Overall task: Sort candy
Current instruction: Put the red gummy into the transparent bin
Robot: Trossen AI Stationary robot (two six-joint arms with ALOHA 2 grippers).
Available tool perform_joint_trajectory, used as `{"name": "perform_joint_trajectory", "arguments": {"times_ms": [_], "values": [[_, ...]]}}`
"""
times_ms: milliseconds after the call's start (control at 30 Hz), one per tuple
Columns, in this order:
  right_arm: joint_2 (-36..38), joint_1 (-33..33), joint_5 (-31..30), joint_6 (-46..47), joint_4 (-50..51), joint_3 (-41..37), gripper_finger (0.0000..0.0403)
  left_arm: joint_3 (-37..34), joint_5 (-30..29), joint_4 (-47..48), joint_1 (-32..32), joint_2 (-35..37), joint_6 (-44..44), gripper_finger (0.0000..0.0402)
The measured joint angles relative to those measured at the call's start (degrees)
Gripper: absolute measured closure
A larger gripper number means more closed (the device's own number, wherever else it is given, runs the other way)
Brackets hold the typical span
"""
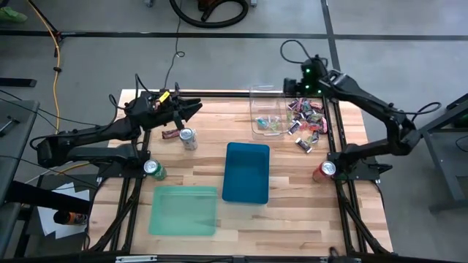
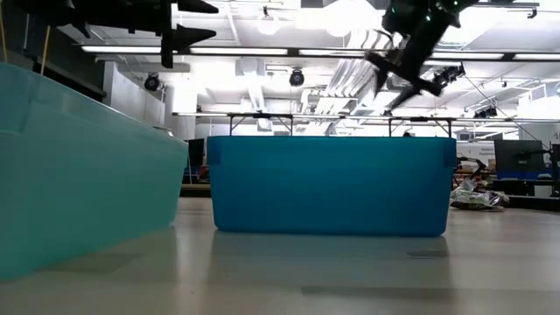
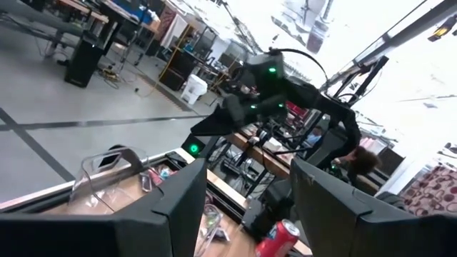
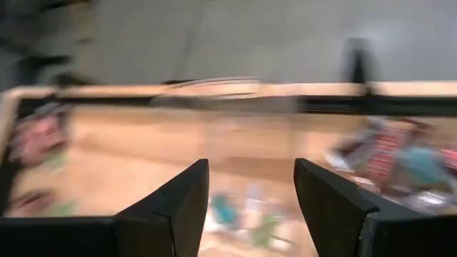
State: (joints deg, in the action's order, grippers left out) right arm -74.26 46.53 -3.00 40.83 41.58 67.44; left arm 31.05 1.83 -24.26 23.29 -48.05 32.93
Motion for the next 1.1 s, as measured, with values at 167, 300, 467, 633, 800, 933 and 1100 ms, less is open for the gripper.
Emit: {"name": "perform_joint_trajectory", "arguments": {"times_ms": [167,300,467,633,800,933,1100], "values": [[0.0,7.3,-0.8,2.9,1.1,0.0,0.0201,0.0,0.0,0.1,0.0,0.0,2.3,0.0214],[-1.1,10.7,-1.0,4.2,3.0,0.0,0.0201,0.0,0.0,0.9,0.0,0.0,2.4,0.0214],[-6.0,11.2,-1.3,3.3,8.9,0.0,0.0201,0.0,0.0,0.9,0.0,0.0,2.4,0.0214],[-12.2,10.5,-0.6,-0.7,15.7,0.0,0.0201,0.0,0.0,1.1,0.0,0.0,2.4,0.0214],[-14.7,10.5,2.5,-1.8,18.8,-4.6,0.0201,0.0,0.0,1.7,0.0,0.0,2.4,0.0214],[-12.6,10.2,6.8,1.9,13.6,-11.9,0.0201,0.0,0.0,2.4,0.0,0.0,2.4,0.0214],[-11.1,9.0,7.5,8.7,6.6,-18.9,0.0201,0.0,-0.7,2.4,0.0,0.0,2.4,0.0214]]}}
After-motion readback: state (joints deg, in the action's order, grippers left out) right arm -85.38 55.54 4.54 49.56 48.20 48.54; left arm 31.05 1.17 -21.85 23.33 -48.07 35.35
